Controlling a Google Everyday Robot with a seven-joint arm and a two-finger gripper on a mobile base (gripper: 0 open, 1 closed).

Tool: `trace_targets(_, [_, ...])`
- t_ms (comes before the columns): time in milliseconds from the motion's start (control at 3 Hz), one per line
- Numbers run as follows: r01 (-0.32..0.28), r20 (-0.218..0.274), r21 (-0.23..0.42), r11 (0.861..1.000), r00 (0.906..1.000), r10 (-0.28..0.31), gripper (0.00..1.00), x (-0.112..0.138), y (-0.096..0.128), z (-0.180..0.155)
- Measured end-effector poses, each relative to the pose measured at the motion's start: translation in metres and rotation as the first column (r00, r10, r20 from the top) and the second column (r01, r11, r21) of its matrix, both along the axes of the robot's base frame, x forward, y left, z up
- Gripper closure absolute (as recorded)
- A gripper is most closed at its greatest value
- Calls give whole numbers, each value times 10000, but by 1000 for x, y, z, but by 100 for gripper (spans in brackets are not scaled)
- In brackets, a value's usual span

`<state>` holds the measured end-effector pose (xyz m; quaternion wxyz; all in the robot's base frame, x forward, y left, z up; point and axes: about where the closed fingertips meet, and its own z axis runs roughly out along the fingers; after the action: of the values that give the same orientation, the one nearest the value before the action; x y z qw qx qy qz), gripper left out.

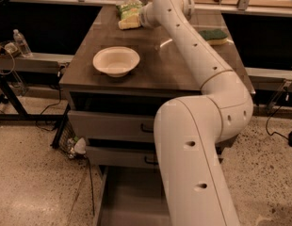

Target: Place green jalapeno chip bag into bottom drawer

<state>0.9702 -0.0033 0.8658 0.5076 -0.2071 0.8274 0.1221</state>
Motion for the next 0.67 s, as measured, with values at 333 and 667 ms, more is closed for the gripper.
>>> trace_targets(333, [327,256,188,9993,9991,-332,0,14,-2,-8])
trace_targets(667, [412,586,206,9989,9974,-424,0,26,0,-13])
